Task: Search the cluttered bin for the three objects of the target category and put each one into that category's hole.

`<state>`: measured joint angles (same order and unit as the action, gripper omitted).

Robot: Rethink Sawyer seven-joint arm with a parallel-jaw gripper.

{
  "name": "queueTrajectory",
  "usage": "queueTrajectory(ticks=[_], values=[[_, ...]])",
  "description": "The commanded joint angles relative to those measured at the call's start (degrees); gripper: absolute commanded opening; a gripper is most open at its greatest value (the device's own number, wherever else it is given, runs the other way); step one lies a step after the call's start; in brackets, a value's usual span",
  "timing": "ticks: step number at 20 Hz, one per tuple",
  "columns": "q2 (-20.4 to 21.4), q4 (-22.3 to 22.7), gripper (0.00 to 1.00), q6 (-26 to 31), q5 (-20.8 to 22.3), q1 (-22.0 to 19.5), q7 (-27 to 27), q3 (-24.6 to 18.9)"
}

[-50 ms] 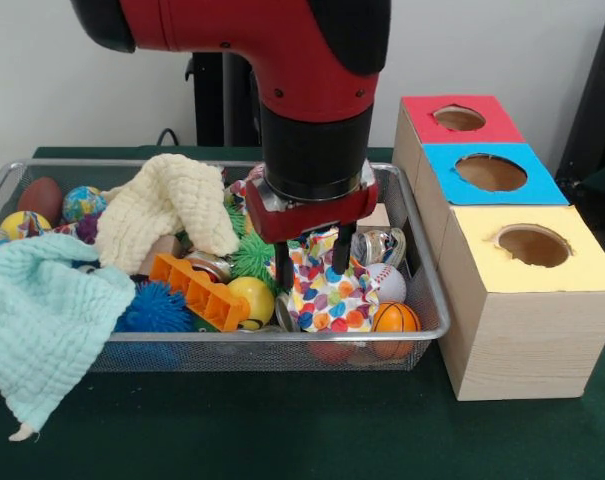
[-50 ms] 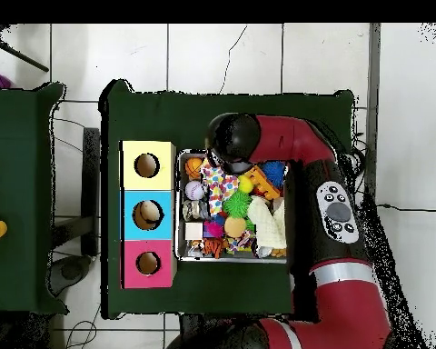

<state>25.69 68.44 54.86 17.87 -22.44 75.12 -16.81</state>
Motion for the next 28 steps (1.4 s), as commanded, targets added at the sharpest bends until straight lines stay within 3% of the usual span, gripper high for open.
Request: queueTrajectory(ticks=[1, 7, 19, 28], values=[[-5.0, -1.6, 1.00, 4.3, 0.6, -2.2, -4.1, -2.5], [-4.5, 1.0, 1.00, 1.5, 0.6, -3.3, -3.6, -2.4], [-7.4, -0.5, 1.00, 0.1, 1.7, -4.0, -3.9, -2.8], [-7.7, 2.0, 1.00, -3.8, 1.7, -4.2, -1.9, -2.9]])
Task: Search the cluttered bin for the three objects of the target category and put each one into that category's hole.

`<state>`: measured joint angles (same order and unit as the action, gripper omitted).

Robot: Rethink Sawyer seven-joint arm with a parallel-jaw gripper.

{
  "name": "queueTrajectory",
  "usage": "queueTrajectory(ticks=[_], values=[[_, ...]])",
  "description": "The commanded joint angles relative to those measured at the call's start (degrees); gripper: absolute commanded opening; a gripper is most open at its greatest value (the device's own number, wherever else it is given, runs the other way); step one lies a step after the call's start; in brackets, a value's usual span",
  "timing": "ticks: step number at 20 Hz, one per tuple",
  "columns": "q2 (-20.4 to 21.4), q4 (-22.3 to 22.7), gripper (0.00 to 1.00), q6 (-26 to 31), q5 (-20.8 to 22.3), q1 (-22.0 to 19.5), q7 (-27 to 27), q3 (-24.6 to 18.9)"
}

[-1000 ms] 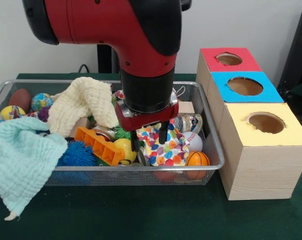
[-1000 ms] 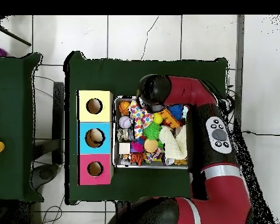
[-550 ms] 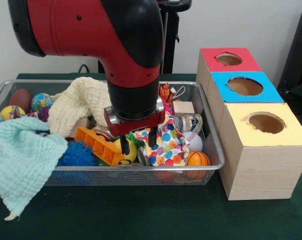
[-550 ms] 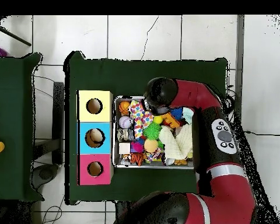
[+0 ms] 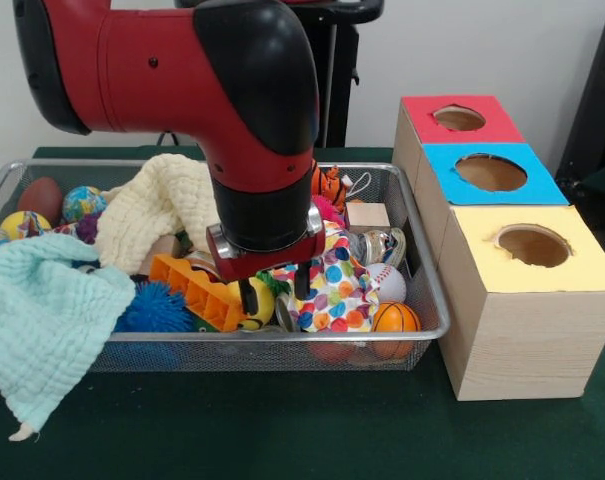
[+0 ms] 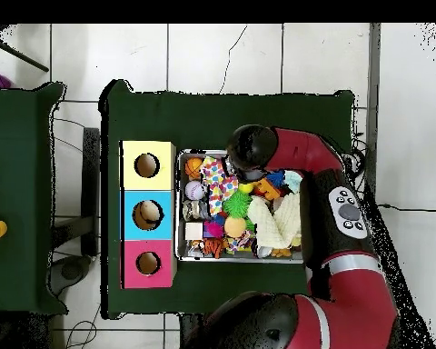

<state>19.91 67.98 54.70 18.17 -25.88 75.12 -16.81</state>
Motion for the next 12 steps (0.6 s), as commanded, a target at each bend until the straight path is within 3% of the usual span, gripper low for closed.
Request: queueTrajectory(ticks=[1, 6, 12], values=[[-1.9, 2.7, 1.00, -4.0, 1.4, -0.8, -1.7, -3.0], [-1.4, 4.1, 1.00, -5.5, 1.2, -1.3, -1.4, -3.1], [-2.7, 1.3, 1.00, -4.6, 0.7, -1.4, -2.3, -3.6]])
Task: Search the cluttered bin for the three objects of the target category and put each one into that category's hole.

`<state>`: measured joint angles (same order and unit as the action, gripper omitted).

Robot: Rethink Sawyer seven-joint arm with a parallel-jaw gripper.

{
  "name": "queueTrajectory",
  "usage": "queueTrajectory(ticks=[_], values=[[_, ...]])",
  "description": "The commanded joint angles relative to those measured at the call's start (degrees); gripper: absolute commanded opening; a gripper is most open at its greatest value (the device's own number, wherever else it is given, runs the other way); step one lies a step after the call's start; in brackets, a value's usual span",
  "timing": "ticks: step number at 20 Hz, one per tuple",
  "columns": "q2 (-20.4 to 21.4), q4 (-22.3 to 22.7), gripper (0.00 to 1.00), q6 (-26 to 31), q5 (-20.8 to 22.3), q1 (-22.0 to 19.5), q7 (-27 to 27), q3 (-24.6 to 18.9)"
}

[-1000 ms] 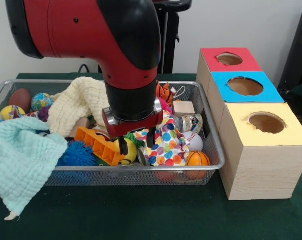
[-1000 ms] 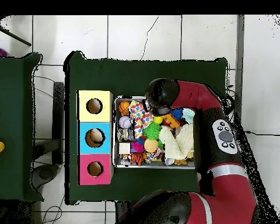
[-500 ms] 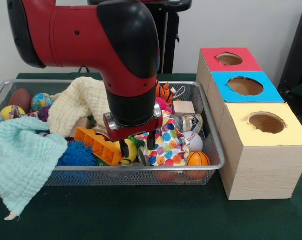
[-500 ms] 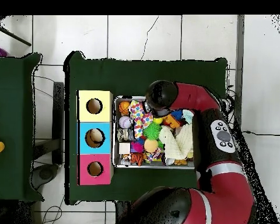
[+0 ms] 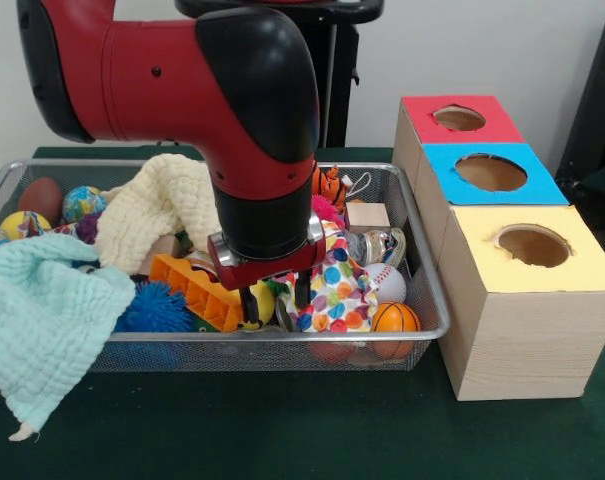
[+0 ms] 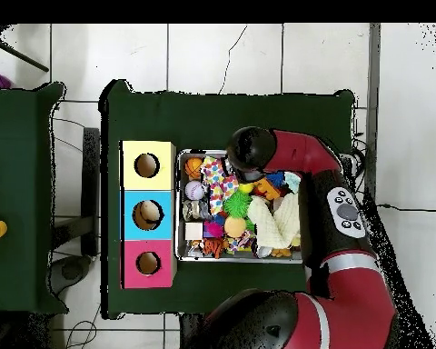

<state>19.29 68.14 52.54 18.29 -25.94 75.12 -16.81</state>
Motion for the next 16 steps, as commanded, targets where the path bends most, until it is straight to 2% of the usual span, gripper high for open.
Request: queueTrajectory(ticks=[1, 9, 16], values=[[-2.2, 1.0, 1.00, -2.5, 0.5, -1.3, -2.1, -3.6], [-2.3, 2.3, 1.00, -4.5, 0.2, -1.8, -0.7, -3.6], [-4.3, 2.3, 1.00, -6.3, 0.2, -2.0, 0.1, -3.3]])
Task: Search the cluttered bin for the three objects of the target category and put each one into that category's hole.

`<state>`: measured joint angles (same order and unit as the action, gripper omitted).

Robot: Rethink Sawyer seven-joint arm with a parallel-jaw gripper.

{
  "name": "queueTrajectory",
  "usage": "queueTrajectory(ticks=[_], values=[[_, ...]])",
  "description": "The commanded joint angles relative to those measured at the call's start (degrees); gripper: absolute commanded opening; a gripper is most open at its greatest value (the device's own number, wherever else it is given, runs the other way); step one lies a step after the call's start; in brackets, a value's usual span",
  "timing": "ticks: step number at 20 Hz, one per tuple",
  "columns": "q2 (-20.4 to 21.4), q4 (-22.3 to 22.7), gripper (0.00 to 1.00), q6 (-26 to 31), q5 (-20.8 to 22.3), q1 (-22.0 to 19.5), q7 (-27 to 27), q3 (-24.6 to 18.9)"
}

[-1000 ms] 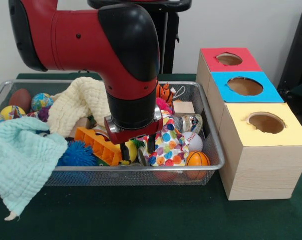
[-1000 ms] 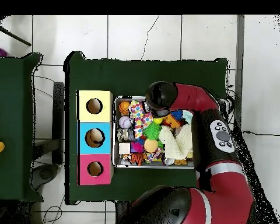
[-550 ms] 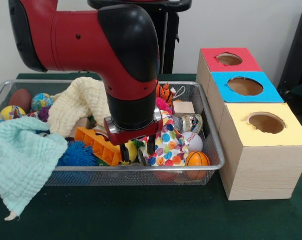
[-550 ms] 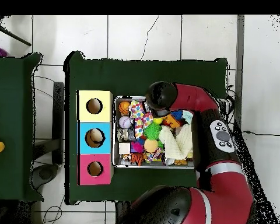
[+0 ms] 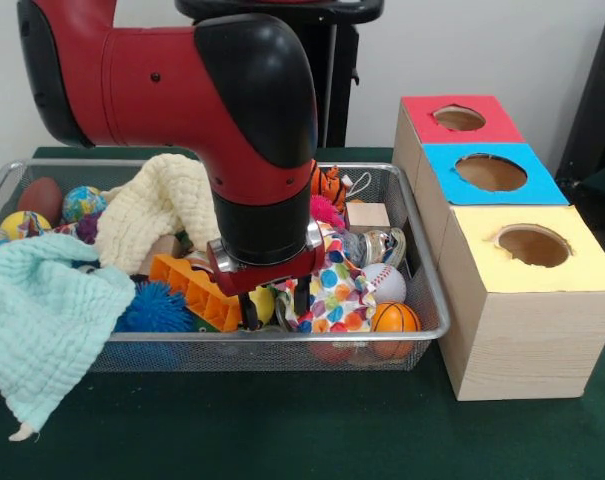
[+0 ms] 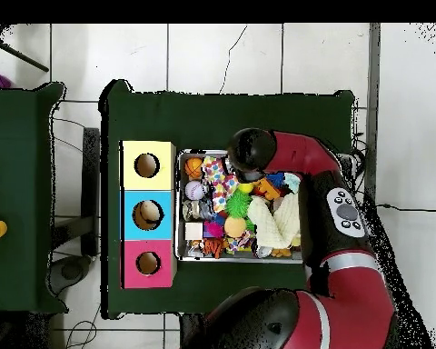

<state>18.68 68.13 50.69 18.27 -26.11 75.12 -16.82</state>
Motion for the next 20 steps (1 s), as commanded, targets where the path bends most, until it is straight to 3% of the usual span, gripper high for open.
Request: queueTrajectory(ticks=[1, 7, 20], values=[[-4.0, 2.4, 1.00, -5.1, 0.3, -1.9, 0.3, -3.3], [-5.7, 2.6, 1.00, -7.0, 0.3, -2.7, -0.1, -3.5], [-5.4, 3.8, 1.00, -8.3, 1.2, -3.2, -1.0, -4.0]])
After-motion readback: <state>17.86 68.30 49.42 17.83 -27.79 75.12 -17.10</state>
